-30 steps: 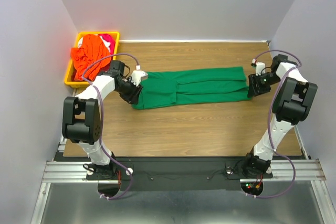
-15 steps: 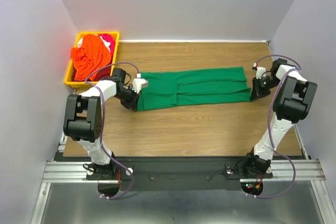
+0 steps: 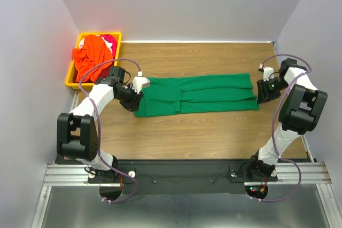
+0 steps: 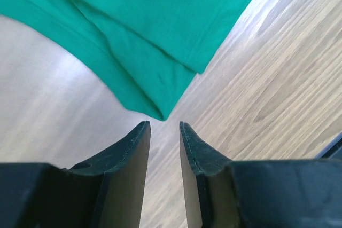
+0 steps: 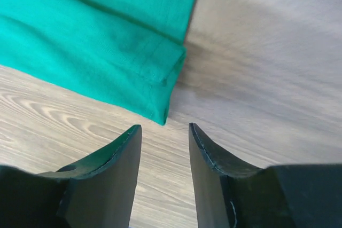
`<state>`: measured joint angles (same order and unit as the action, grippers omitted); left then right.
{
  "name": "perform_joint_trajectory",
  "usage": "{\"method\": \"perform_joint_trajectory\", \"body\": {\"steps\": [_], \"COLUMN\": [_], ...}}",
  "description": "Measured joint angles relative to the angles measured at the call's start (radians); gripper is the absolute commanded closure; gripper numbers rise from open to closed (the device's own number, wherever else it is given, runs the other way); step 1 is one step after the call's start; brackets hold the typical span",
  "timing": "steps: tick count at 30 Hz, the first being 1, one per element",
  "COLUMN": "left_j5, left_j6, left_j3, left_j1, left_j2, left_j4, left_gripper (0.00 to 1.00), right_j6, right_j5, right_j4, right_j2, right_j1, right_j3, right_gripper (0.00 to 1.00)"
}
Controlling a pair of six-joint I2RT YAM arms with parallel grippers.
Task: Fold and stack the t-shirts
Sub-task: Fold the tshirt
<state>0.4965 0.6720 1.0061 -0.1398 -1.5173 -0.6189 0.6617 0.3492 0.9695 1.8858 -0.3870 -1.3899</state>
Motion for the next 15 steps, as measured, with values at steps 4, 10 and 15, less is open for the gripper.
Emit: {"method": "perform_joint_trajectory", "body": {"steps": [4,10,15], "left_j5": [0.004,0.011,-0.001], "left_j6": [0.000,-0.016,-0.055], "left_j3": [0.077,0.097,0.114], "left_j1": [-0.040,-0.117,-0.216], "left_j2": [0.028,0.013,-0.051], "left_j4": [-0.021,-0.019,0.006], "left_gripper": [0.59,0.55,0.55], "right_j6": [-0.004,-0.004,-0.002], "right_j5": [0.035,0.070,0.069], "right_j4": [0.002,-0.001,-0.005], "right_j2": [-0.022,-0.015,0.016], "right_j1": [0.000,0.016,0.051], "right_j3": [-0.069,-0.125,-0.135], "right_gripper": [0.59,0.59,0.59]}}
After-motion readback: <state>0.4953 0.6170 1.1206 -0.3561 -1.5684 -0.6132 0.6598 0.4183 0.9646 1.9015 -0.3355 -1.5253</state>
